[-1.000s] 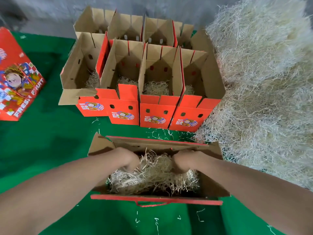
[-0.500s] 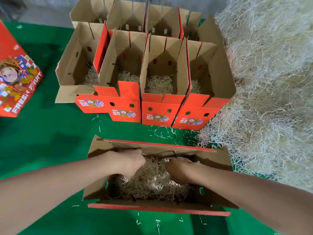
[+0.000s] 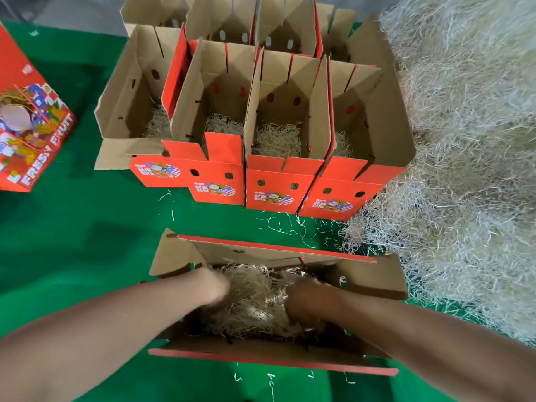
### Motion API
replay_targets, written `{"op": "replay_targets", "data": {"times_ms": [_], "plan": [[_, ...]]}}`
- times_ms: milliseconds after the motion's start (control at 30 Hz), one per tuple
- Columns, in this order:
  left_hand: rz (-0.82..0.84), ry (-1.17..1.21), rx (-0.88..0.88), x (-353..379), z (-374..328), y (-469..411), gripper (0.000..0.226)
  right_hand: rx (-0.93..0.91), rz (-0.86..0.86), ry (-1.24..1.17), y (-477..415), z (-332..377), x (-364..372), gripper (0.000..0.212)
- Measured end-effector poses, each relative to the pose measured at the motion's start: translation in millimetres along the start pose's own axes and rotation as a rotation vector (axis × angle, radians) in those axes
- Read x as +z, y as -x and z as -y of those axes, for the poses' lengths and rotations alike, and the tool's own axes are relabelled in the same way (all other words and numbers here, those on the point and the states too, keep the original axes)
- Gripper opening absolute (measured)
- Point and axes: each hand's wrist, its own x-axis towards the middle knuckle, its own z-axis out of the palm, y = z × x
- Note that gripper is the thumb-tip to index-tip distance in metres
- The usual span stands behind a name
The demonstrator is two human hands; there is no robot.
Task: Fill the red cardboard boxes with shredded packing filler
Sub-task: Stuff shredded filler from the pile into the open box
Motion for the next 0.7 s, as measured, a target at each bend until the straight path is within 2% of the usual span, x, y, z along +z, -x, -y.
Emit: {"op": "replay_targets", "data": {"times_ms": [67,133,167,233,267,333,367,467,533,600,667,700], "plan": [[-0.191,0.163,0.090,-4,-7,-8,0.029,-0.023,-0.193,-0.063,-3,8,-14,0.027],[-0.204,0.157,0.175,-9,-14,-9,0.029,-0.063,-0.290,-0.193,-9,15,-20,0.034],[-0.144,0.062,0.212,-11,-17,-11,0.030,-0.088,-0.260,-0.234,-13,16,-19,0.041],[0.031,-0.027,0.182,-9,-22,-14,0.040,-0.102,-0.086,-0.235,-22,21,-9,0.063],[0.076,-0.097,0.154,-5,-22,-19,0.048,-0.075,0.006,-0.212,-24,23,-2,0.066],[0.059,-0.174,0.095,11,-13,-25,0.061,-0.054,0.091,-0.128,-25,27,6,0.053],[0.063,-0.236,0.089,16,-8,-23,0.062,-0.070,0.091,-0.090,-24,28,9,0.047],[0.046,-0.139,-0.032,25,1,-24,0.052,-0.154,0.031,-0.064,-19,29,7,0.048],[0.102,-0.080,0.026,17,-2,-18,0.038,-0.228,-0.053,-0.062,-16,26,-2,0.045],[-0.028,-0.042,0.116,7,-7,-15,0.017,-0.210,-0.220,-0.152,-11,26,-12,0.043],[-0.256,-0.013,0.180,-3,-9,-7,0.016,-0.136,-0.454,-0.227,-10,28,-16,0.045],[-0.350,0.010,0.142,-4,-9,-10,0.024,-0.089,-0.526,-0.262,-12,29,-15,0.051]]}}
